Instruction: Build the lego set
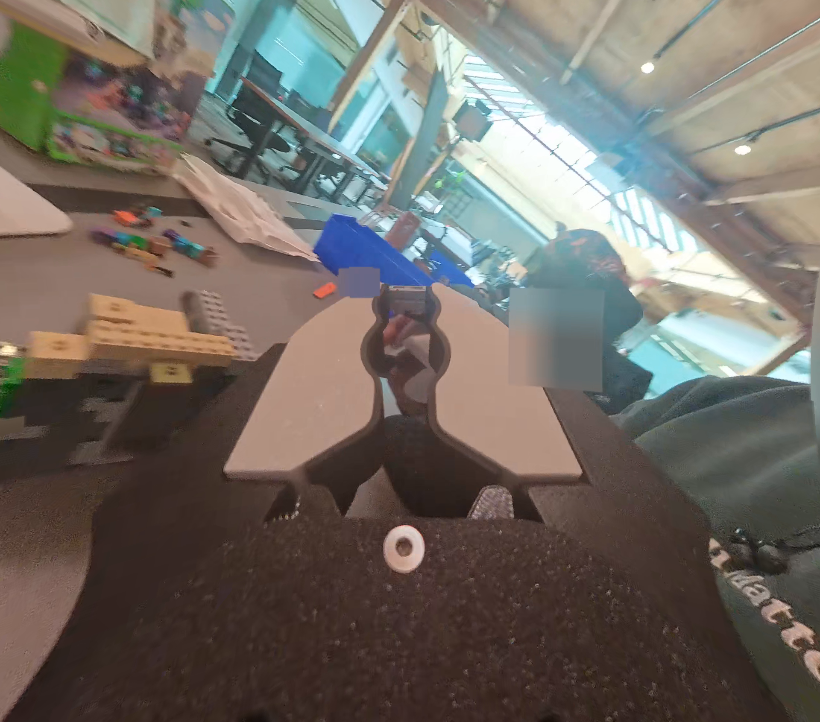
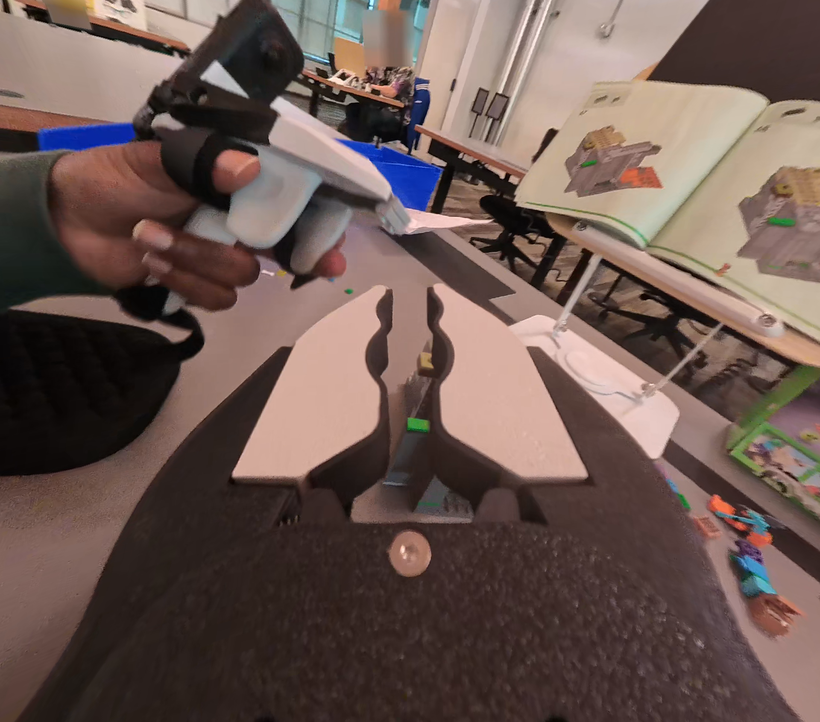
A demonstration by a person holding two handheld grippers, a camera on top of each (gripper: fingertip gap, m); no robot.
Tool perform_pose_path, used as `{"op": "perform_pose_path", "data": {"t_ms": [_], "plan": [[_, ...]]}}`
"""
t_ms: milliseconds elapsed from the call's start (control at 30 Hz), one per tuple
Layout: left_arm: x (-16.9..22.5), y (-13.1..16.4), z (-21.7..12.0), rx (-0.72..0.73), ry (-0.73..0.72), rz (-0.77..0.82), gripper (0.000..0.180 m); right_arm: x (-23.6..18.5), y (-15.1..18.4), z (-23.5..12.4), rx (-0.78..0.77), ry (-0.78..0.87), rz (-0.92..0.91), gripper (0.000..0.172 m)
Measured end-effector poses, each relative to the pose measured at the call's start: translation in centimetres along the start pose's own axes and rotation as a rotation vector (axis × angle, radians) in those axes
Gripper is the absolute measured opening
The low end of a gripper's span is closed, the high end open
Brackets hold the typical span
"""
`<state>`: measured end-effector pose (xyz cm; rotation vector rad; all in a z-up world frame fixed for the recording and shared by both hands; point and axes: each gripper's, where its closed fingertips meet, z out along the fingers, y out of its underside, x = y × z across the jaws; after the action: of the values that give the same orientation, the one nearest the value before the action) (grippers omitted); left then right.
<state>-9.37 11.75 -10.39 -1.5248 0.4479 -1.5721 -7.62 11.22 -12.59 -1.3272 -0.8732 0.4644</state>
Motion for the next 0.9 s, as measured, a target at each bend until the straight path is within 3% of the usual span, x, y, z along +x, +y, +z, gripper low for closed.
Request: {"op": "perform_pose_path", "data": {"t_ms": [200, 333, 500, 633, 800, 900], "plan": [[0.5, 3.0, 2.1, -0.052, 0.069, -0.108, 0.015, 0.0, -0.3, -0.9, 0.022, 0.05, -0.19, 0.018], [0.5, 4.3, 2.3, -0.102, 0.07, -0.128, 0.015, -0.8, 0.2, -1.2, 0.006, -0.013, -0.323, 0.015], [0.4, 5.2, 2.1, -0.14, 0.053, -0.046, 0.016, -1.2, 1.0, -1.6, -0.008, -0.072, -0.282, 0.012], [1.3, 5.0, 1.4, -0.137, 0.057, 0.164, 0.022, -0.9, 1.2, -2.4, 0.007, -0.161, 0.075, 0.012], [1.5, 6.4, 1.4, -0.219, -0.084, 0.637, 0.025, -0.4, 1.0, -3.6, 0.047, -0.307, 0.666, 0.012], [2.0, 6.9, 2.0, -0.219, -0.143, 0.84, 0.023, -0.5, 0.7, -4.0, 0.085, -0.386, 0.952, 0.012]]}}
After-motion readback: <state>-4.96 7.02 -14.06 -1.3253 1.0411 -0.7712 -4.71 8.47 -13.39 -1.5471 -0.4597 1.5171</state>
